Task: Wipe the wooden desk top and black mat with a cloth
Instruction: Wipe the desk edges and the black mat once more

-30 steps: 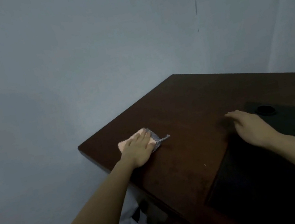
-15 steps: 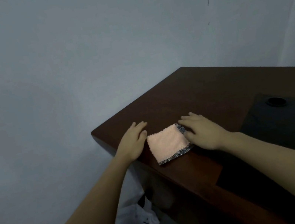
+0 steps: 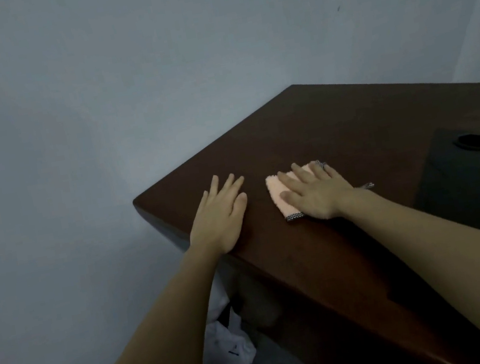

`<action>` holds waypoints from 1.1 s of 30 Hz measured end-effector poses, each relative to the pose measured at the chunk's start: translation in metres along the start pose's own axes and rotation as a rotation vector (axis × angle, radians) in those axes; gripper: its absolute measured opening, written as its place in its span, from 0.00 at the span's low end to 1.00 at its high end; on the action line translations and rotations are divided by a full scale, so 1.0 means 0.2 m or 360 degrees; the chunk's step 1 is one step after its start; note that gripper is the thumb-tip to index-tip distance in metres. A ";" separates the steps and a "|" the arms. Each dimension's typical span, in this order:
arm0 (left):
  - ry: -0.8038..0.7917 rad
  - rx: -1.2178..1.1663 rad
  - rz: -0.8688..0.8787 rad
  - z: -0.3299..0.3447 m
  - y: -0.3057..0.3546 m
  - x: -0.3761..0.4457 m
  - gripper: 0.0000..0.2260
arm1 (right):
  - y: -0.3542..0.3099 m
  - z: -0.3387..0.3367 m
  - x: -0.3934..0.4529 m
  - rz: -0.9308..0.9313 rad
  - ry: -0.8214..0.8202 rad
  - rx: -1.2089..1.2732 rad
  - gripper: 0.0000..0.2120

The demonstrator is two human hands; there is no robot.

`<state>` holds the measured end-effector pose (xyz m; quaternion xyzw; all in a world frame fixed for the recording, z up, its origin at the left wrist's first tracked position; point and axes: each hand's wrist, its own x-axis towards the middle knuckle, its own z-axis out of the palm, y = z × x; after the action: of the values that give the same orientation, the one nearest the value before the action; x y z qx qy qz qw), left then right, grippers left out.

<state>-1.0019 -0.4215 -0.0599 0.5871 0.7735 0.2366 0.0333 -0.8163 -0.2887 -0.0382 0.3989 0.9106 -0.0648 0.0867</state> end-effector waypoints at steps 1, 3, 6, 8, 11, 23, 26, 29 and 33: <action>0.0005 -0.0020 0.0001 0.00 0.00 0.00 0.22 | -0.03 0.01 -0.03 -0.0006 -0.0025 -0.0025 0.28; 0.0025 -0.0067 0.0010 -0.01 0.00 0.00 0.22 | -0.12 0.03 -0.14 -0.0117 -0.0050 -0.0070 0.28; 0.0093 -0.0135 0.0057 -0.01 0.00 -0.03 0.22 | -0.24 0.10 -0.41 -0.0369 -0.0035 -0.0090 0.29; 0.0109 -0.0151 0.0069 -0.02 0.00 -0.04 0.23 | -0.24 0.14 -0.57 -0.0446 -0.0032 -0.0090 0.29; 0.0085 -0.0101 0.0059 -0.01 0.00 -0.04 0.24 | -0.12 0.11 -0.62 -0.0418 -0.0069 -0.0075 0.30; 0.0021 -0.0120 -0.0028 0.00 -0.03 -0.02 0.24 | -0.06 0.09 -0.35 -0.0046 -0.0016 -0.0095 0.32; 0.0026 -0.0114 -0.0007 -0.01 -0.02 -0.02 0.25 | -0.15 0.14 -0.57 -0.0364 0.0001 -0.0093 0.31; 0.0000 -0.0056 0.0018 -0.01 -0.02 -0.03 0.27 | -0.07 0.17 -0.74 -0.0533 0.0012 -0.0135 0.31; -0.0028 0.0003 0.0041 0.00 -0.02 -0.02 0.28 | 0.26 0.12 -0.70 -0.0279 0.0008 -0.0136 0.40</action>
<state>-1.0047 -0.4258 -0.0632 0.5989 0.7658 0.2313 0.0365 -0.6814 -0.3581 -0.0356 0.3137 0.9442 -0.0321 0.0953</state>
